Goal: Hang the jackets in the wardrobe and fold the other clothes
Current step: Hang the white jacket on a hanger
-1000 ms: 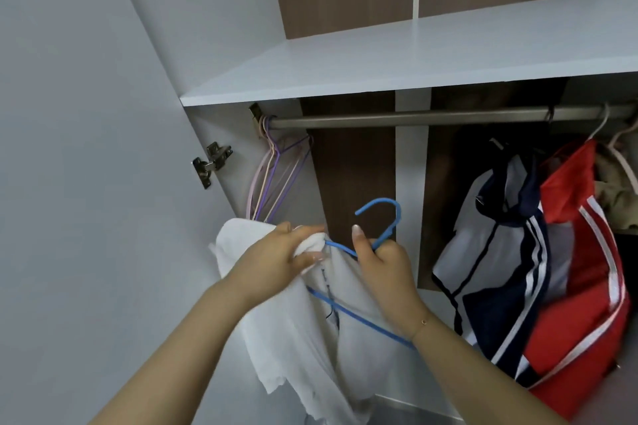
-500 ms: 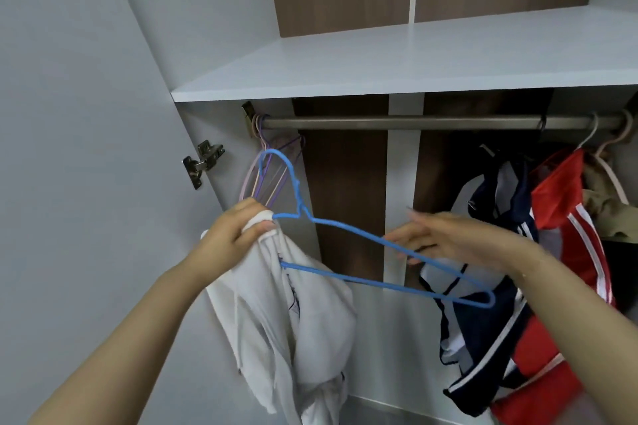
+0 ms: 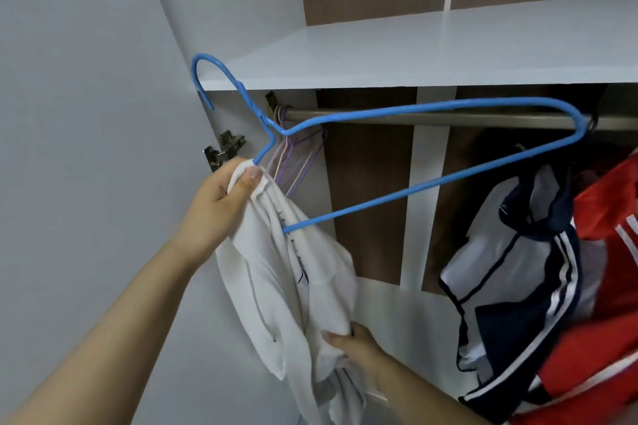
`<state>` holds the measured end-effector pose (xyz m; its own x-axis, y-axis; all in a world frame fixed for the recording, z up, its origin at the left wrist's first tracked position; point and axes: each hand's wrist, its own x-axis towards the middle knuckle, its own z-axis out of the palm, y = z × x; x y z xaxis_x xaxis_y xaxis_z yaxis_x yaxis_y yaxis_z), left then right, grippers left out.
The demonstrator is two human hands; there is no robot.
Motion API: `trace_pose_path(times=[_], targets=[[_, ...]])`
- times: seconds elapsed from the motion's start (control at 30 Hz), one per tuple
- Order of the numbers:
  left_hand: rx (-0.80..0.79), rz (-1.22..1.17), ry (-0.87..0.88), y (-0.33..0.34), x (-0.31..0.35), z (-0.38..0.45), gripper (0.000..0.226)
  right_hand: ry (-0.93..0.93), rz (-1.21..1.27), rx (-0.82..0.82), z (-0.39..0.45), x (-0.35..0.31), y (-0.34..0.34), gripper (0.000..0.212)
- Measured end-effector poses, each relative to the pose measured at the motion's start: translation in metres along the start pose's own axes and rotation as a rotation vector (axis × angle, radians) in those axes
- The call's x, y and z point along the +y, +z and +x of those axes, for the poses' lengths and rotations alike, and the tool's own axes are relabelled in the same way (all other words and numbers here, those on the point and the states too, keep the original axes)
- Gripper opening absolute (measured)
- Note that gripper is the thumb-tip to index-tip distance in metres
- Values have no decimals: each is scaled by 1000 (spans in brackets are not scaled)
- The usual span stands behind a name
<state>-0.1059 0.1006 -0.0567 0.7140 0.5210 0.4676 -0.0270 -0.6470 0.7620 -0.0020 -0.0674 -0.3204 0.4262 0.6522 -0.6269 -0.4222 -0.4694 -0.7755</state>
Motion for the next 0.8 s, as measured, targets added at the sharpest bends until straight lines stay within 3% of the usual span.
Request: trace_pose_path(times=[0.03, 0.1, 0.23, 0.37, 0.47, 0.53, 0.63, 0.8], targets=[[5, 2, -3, -4, 1, -1, 27, -24, 59, 50, 2, -1, 1, 49], [15, 4, -29, -14, -1, -3, 26, -79, 128, 111, 1, -10, -9, 34], [-22, 106, -55, -38, -14, -16, 36, -182, 169, 162, -15, -51, -67, 35], [-165, 138, -39, -40, -21, -28, 33, -287, 72, 276, -39, -104, -119, 47], [-366, 158, 41, -31, -18, -27, 17, -401, 64, 254, -61, -143, -139, 30], [-491, 202, 102, -23, -17, -27, 18, -452, 58, 265, -80, -165, -147, 19], [-534, 340, 156, -12, -19, -30, 6, -555, 5, 295, -104, -187, -154, 16], [-392, 585, 105, 12, -27, -33, 46, -615, -105, 401, -137, -196, -153, 27]])
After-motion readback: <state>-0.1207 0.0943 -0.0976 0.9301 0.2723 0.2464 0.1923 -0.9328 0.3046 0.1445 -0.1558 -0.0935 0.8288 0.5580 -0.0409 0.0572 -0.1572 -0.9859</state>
